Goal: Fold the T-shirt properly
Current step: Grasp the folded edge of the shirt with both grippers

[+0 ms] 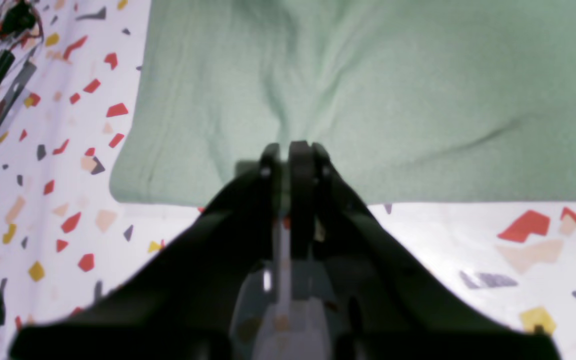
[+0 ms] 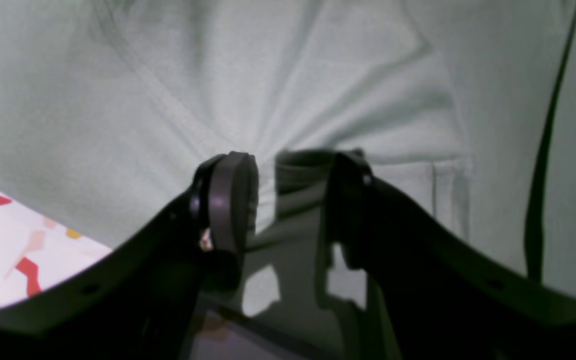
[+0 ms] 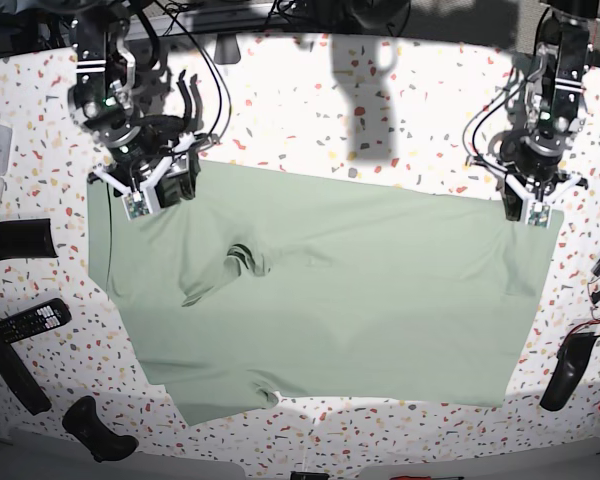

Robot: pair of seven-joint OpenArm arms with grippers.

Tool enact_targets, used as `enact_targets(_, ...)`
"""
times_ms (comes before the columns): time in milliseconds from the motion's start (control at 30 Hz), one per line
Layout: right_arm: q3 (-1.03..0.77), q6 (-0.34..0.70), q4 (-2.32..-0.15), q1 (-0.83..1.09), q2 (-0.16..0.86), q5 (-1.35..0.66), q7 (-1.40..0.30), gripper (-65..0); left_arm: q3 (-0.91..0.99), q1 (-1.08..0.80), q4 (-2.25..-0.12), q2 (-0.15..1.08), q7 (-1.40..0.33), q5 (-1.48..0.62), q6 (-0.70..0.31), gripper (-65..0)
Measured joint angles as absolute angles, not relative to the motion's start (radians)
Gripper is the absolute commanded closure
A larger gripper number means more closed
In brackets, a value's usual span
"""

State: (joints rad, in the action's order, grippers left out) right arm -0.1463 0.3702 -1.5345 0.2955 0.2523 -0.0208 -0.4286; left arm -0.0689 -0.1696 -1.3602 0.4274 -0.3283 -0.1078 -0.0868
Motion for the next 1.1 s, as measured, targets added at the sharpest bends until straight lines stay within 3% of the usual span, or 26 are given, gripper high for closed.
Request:
enact_targets(133,-0.146,0.368,-1.534,0.286,0.257,-0.021,-0.428,-26.6,-0.072,-0.088,-1.407,0.427,-0.524,-0.107,-0.113,-4.4)
enact_targets(333,-0.146,0.364,-1.533,0.28,0.258,-0.02,-0.427,-26.6,-0.078,0.098,-1.416,0.423,-0.731,-0.187,-0.165,-15.1)
enact_targets(433,-0.146,0.364,-1.534,0.28,0.258,-0.02,-0.429,-26.6,-0.077,0.144,-1.416,0.424,-0.734,-0.256,-0.215,-17.7)
enact_targets(600,-0.146,0.364,-1.534,0.28,0.258,-0.02,-0.429,-26.6,-0.078,0.14,-1.393,0.422,-0.739,-0.265,-0.215,-17.7)
enact_targets(700,-0.146,0.363,-1.534,0.28,0.258,-0.02,-0.429,-26.6,-0.078,0.157,-1.279,0.421,-0.694,-0.268,-0.221,-17.7)
enact_targets(900,-0.146,0.364,-1.534,0.28,0.258,-0.02,-0.429,-26.6,-0.066,0.234,-1.036,0.43,-0.665,-0.405,-0.342,-17.7)
enact_targets(1100,-0.146,0.364,-1.534,0.281,0.257,-0.02,-0.435,-26.6,-0.06,0.204,-1.045,0.433,-0.66,-0.425,-0.342,-17.7)
